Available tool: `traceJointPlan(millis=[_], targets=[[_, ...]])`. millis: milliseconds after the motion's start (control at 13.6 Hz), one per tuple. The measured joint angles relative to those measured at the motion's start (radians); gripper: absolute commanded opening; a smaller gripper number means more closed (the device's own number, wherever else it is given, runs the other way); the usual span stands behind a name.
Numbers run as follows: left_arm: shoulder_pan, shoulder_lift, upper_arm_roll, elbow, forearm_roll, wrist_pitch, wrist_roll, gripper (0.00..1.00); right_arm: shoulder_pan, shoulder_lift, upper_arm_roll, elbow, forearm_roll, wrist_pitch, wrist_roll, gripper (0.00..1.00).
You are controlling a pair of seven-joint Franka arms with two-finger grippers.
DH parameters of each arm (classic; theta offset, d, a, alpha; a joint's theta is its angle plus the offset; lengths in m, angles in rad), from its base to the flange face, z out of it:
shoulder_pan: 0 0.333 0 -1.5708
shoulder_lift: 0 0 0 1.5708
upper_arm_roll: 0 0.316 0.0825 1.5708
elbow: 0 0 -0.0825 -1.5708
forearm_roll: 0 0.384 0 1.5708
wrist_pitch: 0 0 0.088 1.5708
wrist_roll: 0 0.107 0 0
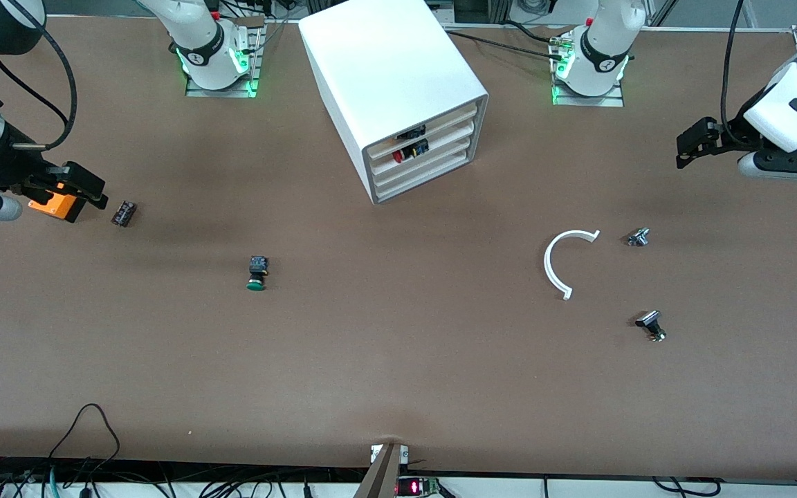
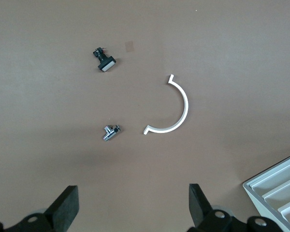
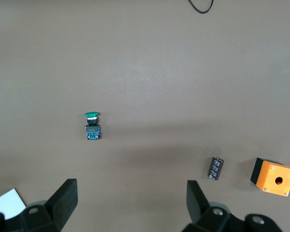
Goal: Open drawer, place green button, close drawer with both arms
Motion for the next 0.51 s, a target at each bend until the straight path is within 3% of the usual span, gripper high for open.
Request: traceJointPlan(millis=[515], targets=[[0.0,0.001,0.0,0.0,0.0,-0.005,0.0,1.0,0.004,0.013,0.003,-0.001,0.0,-0.004,0.0,1.0]])
